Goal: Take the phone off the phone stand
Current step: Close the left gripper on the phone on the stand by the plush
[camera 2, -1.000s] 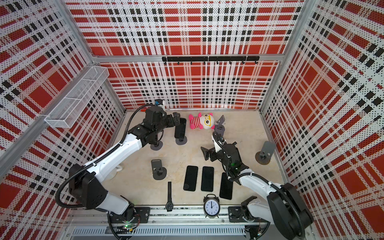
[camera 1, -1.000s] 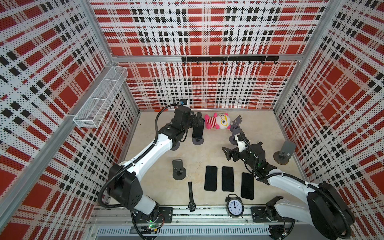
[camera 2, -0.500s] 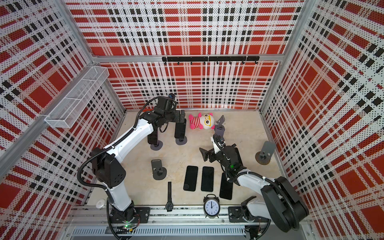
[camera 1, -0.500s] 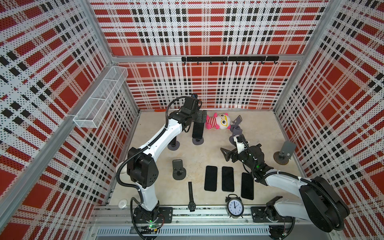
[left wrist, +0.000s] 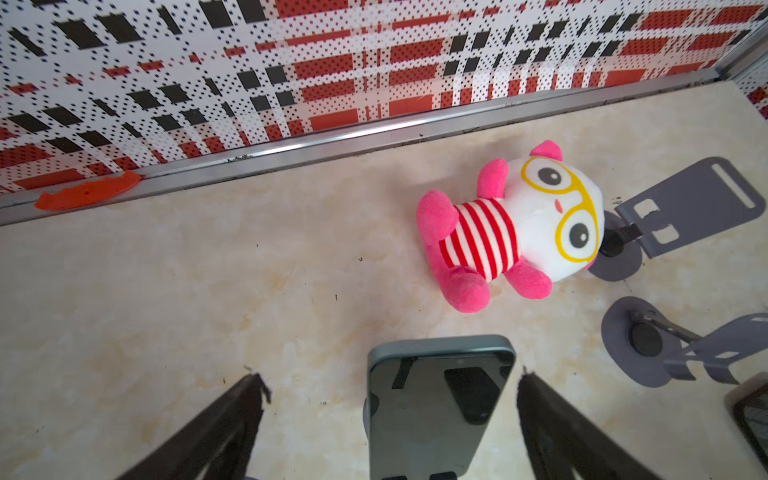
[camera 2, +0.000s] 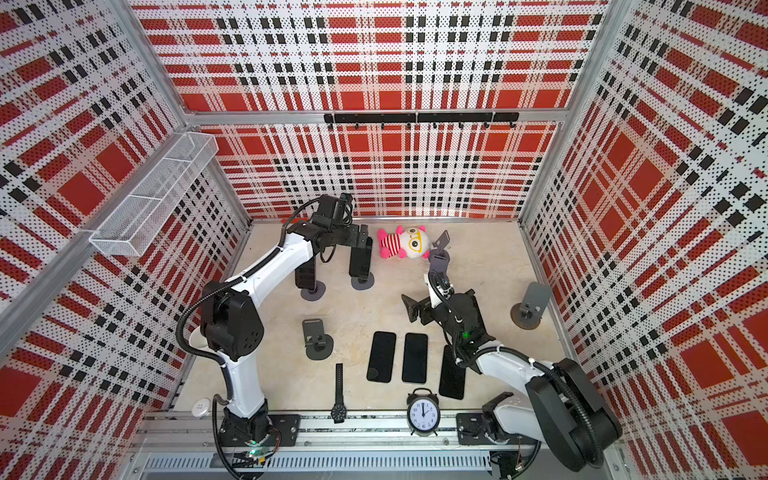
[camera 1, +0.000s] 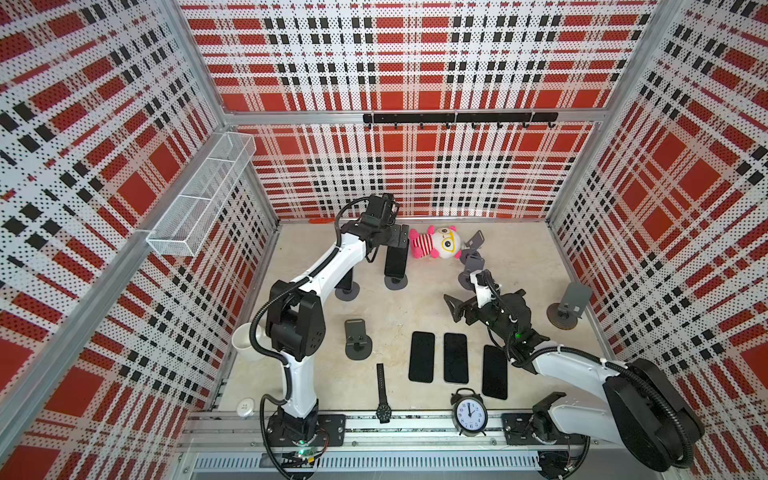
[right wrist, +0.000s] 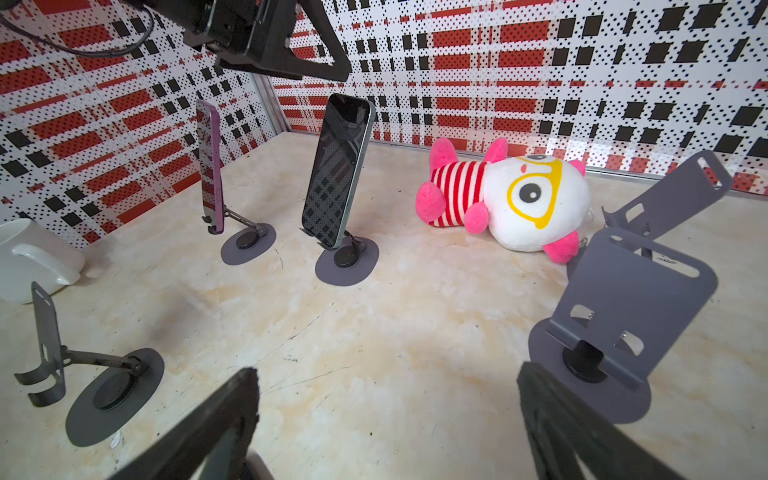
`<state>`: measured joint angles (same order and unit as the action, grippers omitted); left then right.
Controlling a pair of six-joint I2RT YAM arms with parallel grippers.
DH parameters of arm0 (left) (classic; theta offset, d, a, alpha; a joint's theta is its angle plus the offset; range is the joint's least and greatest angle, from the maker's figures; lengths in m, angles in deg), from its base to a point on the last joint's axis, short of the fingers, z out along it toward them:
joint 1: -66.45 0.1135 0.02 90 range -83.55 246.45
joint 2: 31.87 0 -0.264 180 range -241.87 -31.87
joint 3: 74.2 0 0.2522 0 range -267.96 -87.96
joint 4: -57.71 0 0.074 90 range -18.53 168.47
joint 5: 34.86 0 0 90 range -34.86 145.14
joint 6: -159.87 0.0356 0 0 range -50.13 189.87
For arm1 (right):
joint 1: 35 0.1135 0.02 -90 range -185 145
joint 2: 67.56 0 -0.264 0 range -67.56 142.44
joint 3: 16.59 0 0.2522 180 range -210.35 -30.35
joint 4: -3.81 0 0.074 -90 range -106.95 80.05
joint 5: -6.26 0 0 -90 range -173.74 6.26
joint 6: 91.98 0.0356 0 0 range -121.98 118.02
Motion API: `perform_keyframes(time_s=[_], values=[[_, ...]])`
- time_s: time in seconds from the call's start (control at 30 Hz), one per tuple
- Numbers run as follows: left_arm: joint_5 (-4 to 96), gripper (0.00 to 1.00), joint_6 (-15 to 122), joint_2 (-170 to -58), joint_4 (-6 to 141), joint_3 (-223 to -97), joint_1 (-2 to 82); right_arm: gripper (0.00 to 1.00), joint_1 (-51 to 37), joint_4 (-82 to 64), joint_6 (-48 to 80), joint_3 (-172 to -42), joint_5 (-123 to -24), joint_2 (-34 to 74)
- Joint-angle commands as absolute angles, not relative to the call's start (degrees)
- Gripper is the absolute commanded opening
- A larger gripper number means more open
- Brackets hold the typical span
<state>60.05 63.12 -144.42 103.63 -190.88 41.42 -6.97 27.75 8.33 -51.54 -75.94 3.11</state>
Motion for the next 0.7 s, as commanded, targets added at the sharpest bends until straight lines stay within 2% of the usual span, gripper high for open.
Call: perform_keyframes(time_s=[0.0, 0.67], values=[[59.16, 0.98, 63.61, -144.97, 100.48, -192.18, 41.06, 1.00, -6.53, 29.69, 7.27, -50.87, -77.15, 2.53], [62.74, 0.98, 61.08, -146.51, 96.68, -189.00, 38.94, 1.00, -6.52, 28.43, 8.65, -51.96, -78.35, 4.23]])
